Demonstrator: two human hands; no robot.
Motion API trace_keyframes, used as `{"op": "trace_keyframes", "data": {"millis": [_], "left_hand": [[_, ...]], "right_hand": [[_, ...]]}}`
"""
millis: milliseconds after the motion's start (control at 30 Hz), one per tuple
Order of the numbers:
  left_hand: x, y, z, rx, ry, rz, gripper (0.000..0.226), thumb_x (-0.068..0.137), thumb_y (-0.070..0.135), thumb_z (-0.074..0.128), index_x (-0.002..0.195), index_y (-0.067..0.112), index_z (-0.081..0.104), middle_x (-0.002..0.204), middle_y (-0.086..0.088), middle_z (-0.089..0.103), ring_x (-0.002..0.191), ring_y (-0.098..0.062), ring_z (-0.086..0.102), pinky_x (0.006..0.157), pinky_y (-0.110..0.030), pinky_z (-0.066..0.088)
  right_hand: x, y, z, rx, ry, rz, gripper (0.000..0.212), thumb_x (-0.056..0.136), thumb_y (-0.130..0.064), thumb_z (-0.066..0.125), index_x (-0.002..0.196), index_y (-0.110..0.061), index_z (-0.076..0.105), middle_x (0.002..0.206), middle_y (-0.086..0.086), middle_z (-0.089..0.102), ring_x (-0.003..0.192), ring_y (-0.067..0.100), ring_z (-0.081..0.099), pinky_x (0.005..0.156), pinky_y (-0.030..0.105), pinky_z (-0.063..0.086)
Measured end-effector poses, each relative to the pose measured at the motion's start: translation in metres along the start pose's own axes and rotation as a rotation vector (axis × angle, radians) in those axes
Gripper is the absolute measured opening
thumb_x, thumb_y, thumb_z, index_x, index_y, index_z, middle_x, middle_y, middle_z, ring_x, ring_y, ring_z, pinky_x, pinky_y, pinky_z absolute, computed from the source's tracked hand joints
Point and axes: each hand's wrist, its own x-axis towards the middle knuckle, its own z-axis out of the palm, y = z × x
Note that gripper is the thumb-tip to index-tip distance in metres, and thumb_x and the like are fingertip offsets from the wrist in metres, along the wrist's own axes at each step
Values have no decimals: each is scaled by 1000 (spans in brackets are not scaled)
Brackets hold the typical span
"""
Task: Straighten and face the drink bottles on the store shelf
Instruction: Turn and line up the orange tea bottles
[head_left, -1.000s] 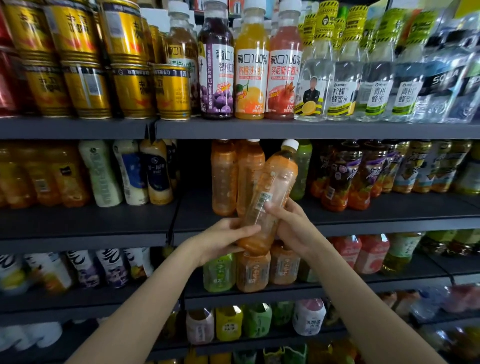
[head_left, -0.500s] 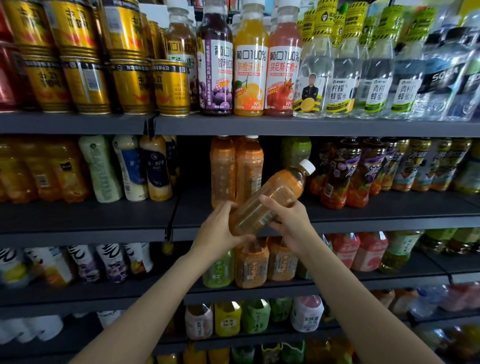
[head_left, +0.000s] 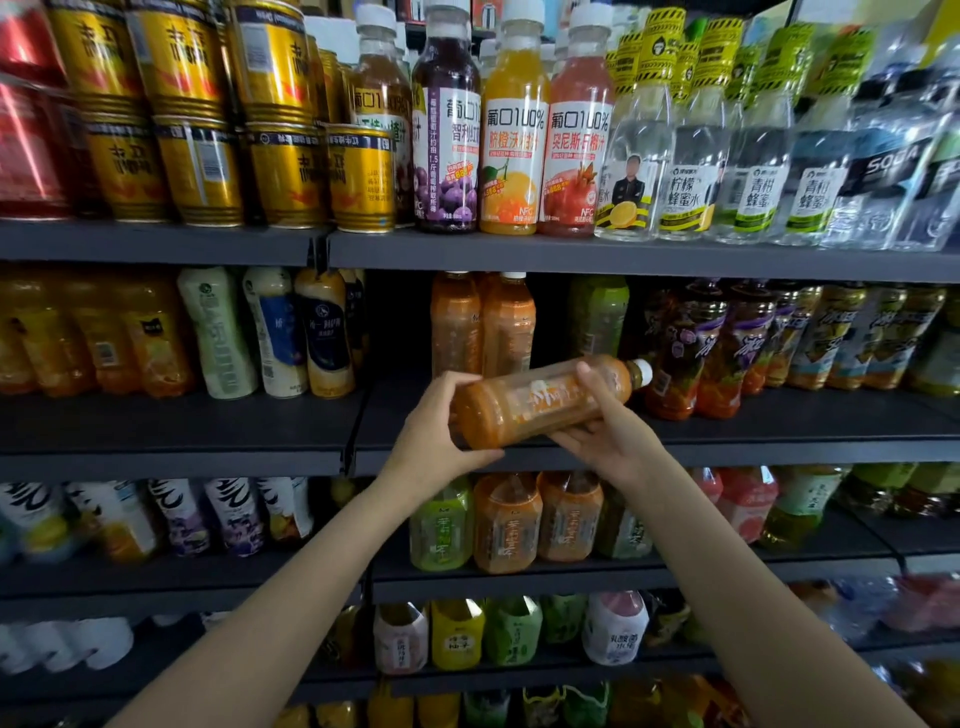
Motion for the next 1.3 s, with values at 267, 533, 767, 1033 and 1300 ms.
{"op": "trace_keyframes", "data": {"millis": [267,533,767,1033,1300], "left_hand": [[1,9,-9,-226,-24,-38,79,58,41,82,126,37,41,124,15,48,116,-10,51,94,-32,49],[-4,-1,-16,-189,-283,-265,70,67,31,83,125,27,45,120,7,55,113,-12,53,93,-25,45],[-4,0,4,108,-355,-185,84,66,25,84,136,20,38,126,4,48,119,-12,45,95,-23,37],[-11,-4,20,457,302,19,70,59,9,85,118,7,47,109,-15,40,104,-33,41,82,-40,44],[1,-8,11,273,-22,-62,73,69,36,80,129,20,42,122,-3,36,117,-19,31,99,-35,33]], "right_hand": [[0,2,3,180,-2,11,46,88,-22,63,128,-6,45,113,19,60,103,30,61,83,41,51],[0,1,-4,-119,-295,-204,54,66,-19,80,113,-7,56,104,8,65,100,22,64,80,31,55],[-6,5,-3,-343,-449,-257,70,63,-1,71,128,2,45,109,13,61,103,25,59,83,31,52],[-15,3,13,-378,-187,-294,50,76,-17,73,121,-16,51,115,6,66,108,20,63,96,41,50],[-14,1,-7,-277,-145,-298,47,71,-12,71,116,-8,54,107,9,68,103,23,66,90,37,54]]}}
